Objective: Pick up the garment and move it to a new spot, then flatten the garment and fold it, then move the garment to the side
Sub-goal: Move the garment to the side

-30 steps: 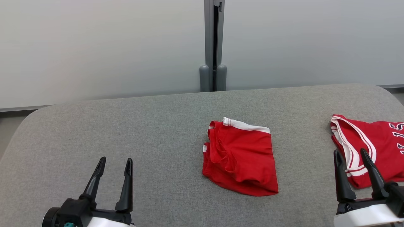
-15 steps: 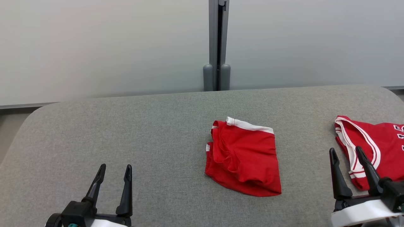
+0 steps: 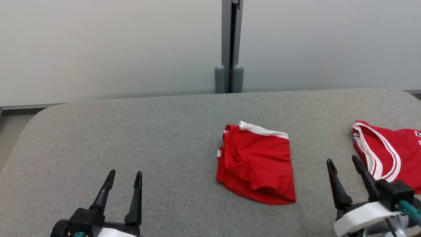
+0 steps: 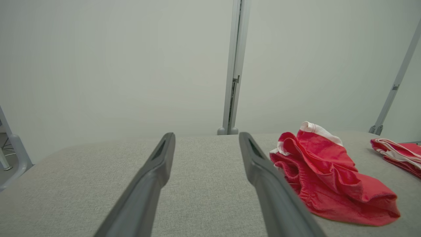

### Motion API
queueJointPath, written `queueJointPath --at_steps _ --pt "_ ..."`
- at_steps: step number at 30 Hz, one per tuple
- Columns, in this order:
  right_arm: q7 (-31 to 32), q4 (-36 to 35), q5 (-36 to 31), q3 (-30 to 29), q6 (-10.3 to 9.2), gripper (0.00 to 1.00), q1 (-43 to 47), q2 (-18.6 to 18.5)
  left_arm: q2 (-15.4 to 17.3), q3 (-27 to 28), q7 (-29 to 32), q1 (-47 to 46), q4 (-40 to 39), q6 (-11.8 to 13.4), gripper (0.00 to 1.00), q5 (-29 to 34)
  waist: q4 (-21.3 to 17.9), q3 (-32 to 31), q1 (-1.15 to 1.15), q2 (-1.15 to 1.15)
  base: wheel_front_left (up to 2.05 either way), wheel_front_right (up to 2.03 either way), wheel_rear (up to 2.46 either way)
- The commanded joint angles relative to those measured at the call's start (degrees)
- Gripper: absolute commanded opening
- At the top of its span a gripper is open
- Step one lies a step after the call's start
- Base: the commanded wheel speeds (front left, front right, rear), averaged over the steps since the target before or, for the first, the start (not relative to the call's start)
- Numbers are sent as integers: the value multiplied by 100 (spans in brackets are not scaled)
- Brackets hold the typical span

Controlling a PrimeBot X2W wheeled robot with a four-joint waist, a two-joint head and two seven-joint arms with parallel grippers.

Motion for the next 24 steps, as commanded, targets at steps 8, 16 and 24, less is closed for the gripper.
queueJointPath --at_steps 8,16,24 --pt "1010 1209 487 420 1 100 -1054 -188 -2 -94 -7 -221 102 -114 100 60 319 118 0 0 0 0 0" --pt "1919 2451 1295 585 2 100 -1840 -263 -13 -196 -7 -369 157 -199 100 51 826 345 0 0 0 0 0" --pt "2781 3605 2088 597 2 100 -2534 -356 -20 -299 -7 -580 234 -248 100 9 1213 645 0 0 0 0 0"
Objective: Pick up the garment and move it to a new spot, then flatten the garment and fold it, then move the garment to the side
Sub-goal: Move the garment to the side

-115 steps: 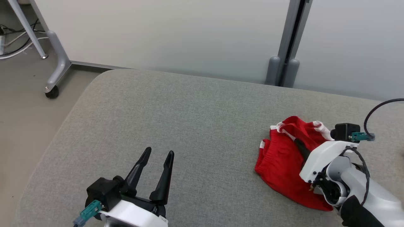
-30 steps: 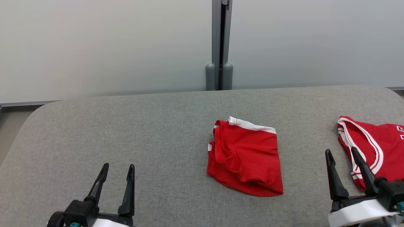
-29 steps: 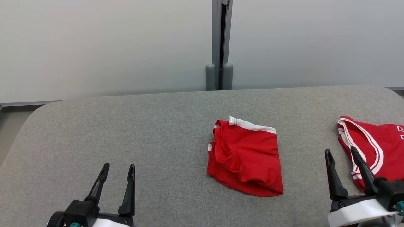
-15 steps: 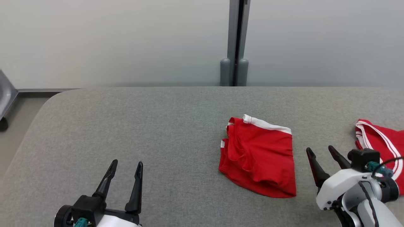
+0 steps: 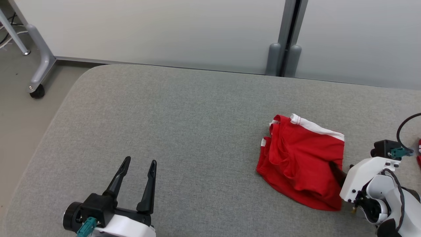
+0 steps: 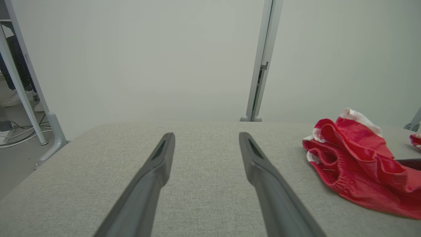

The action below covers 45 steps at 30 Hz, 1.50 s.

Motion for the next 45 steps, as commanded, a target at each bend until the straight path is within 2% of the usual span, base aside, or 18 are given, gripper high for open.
queueJointPath --at_steps 1,9,10,12,13,19,24,40,45 --pt "173 207 125 -21 2 100 -131 0 18 0 -7 -123 8 -21 100 -6 103 75 0 0 0 0 0" --pt "535 712 393 197 2 100 -261 83 9 -30 -7 -138 41 -35 100 -49 199 77 0 0 0 0 0" --pt "493 706 452 222 2 64 -267 98 8 -36 -7 -140 41 -39 100 -59 200 71 0 0 0 0 0" --pt "425 649 570 307 2 11 -261 105 9 -42 -7 -133 43 -46 100 -61 187 42 0 0 0 0 0" --pt "371 606 624 345 2 0 -254 99 9 -43 -7 -124 39 -48 100 -57 173 20 0 0 0 0 0" --pt "71 367 955 608 2 0 -205 -52 34 -47 -7 -38 -22 -61 100 2 -11 -188 0 0 0 0 0" --pt "-118 132 1067 885 2 0 -133 -260 81 -180 -7 48 -86 -76 100 -11 -370 -373 0 0 0 0 0" --pt "131 -923 1223 1572 2 0 -200 -726 162 -738 -6 -65 -239 -71 100 -241 -2357 -357 0 0 0 0 0" --pt "223 -1166 1253 1579 2 0 -224 -818 209 -861 -7 -152 -245 -73 100 -303 -2754 -278 0 0 0 0 0"
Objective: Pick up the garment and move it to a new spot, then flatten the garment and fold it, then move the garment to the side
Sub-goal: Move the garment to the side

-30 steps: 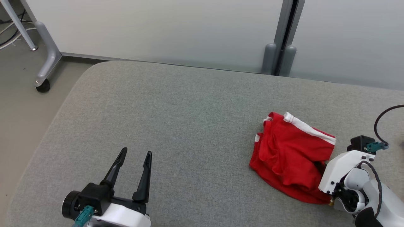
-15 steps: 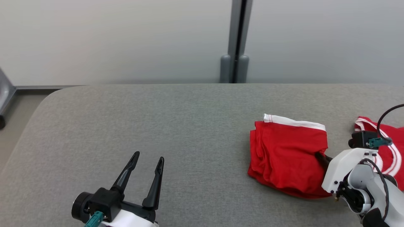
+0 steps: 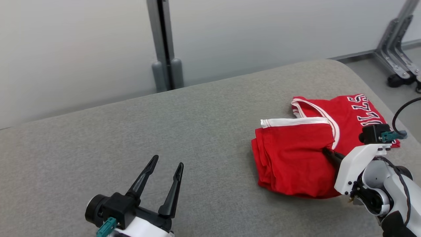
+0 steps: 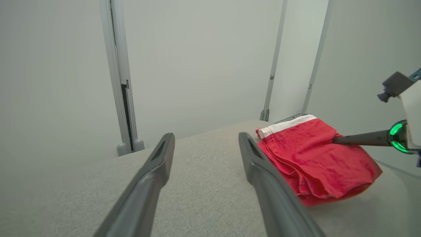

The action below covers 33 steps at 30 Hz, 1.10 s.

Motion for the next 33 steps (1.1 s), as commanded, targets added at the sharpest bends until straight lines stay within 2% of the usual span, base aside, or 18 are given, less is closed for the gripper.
queueJointPath --at_steps 1,9,19,26,30,33 --pt "68 -53 21 14 2 0 -44 -46 49 -30 -7 -72 14 -5 100 -52 -281 82 0 0 0 0 0" --pt "408 -296 -57 195 2 0 -430 -434 193 -199 -7 -198 46 -5 100 -92 -342 290 0 0 0 0 0" --pt "197 -211 -145 299 2 0 -1364 -959 501 -438 133 -584 -114 -6 100 -106 0 1070 0 0 0 0 0" --pt "59 342 -348 166 1 0 -1944 -1378 691 -517 228 -833 -269 -6 100 -124 250 1607 0 0 0 0 0" --pt "18 946 -531 -56 1 0 -2123 -1470 781 -533 270 -937 -342 -6 100 -118 375 1859 0 0 0 0 0" --pt "20 1445 -670 -218 1 0 -2239 -1401 825 -546 280 -1010 -378 -6 100 -113 463 1991 0 0 0 0 0"
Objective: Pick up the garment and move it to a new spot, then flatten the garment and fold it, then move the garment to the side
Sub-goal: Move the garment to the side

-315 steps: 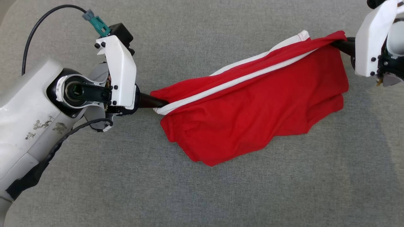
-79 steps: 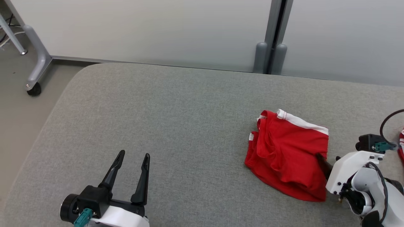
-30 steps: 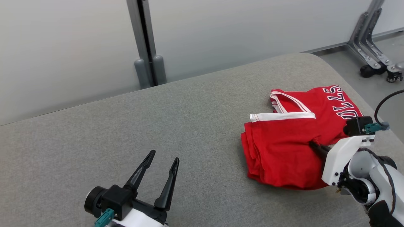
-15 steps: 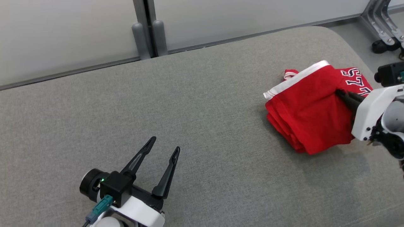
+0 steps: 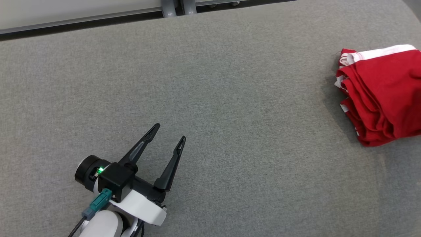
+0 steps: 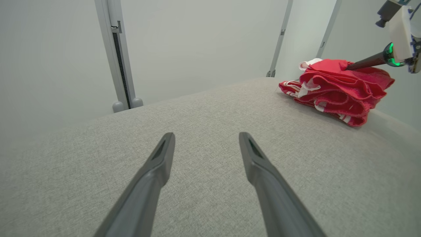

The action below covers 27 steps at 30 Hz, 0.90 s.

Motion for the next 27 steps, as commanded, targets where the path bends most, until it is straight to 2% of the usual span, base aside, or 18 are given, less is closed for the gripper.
queueJointPath --at_steps 1,6,7,8,9,13,16,23,27 --pt "-68 230 -92 -96 0 0 -116 38 44 -1 0 -107 -33 -6 100 -10 141 153 0 0 0 0 0" --pt "-318 984 -386 -286 0 0 -266 178 70 -34 1 -208 -46 -6 100 -30 246 247 0 0 0 0 0" --pt "-385 1144 -460 -317 0 31 -318 182 74 -38 -3 -215 -41 -6 100 -35 261 249 0 0 0 0 0" --pt "-464 1279 -530 -347 0 49 -369 190 70 -41 -8 -217 -36 -2 100 -41 278 242 0 0 0 0 0" --pt "-521 1417 -590 -369 0 100 -408 229 62 -49 -17 -211 -27 6 100 -44 293 222 0 0 0 0 0" --pt "-816 1799 -838 -394 0 100 -524 341 23 -51 -76 -169 40 43 100 -64 320 35 0 0 0 0 0" --pt "-1257 1963 -1080 -382 0 100 -599 399 -18 -18 -147 -52 141 94 100 -131 340 -325 0 0 0 0 0" --pt "-2126 1599 -1098 -392 0 100 -338 528 -4 255 -233 196 217 301 100 -268 422 -1028 0 0 0 0 0" --pt "-2663 924 -900 -317 0 100 125 689 23 576 -260 448 221 538 100 -394 514 -1517 0 0 0 0 0"
